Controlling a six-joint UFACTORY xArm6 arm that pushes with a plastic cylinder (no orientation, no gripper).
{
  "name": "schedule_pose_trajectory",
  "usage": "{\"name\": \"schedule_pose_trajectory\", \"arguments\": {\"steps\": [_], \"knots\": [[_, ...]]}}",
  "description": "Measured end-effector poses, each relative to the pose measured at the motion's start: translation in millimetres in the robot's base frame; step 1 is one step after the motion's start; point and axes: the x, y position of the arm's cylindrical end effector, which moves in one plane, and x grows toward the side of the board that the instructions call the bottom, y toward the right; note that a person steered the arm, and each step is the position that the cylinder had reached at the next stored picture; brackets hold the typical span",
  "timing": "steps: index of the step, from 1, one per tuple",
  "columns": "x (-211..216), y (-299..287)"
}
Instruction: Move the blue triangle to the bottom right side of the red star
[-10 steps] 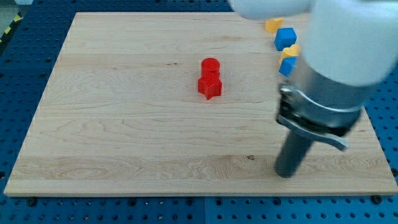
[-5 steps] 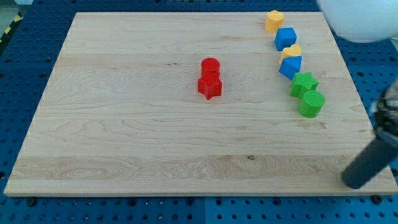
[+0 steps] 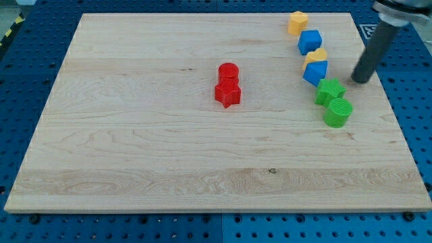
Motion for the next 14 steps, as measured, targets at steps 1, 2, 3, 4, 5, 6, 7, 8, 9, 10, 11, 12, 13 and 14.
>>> {"name": "schedule_pose_trajectory", "arguments": {"steps": [1,2,3,4,5,6,7,8,9,10,11,12,13,14], "knots": [[-19,-30],[-19,-38],[-10,-38],[-10,-35],[-10,-41],[-7,-53],[-4,-61],[-2,-69],[1,-70],[9,-70],[12,-71],[12,-86],[12,-110],[13,-128]]}}
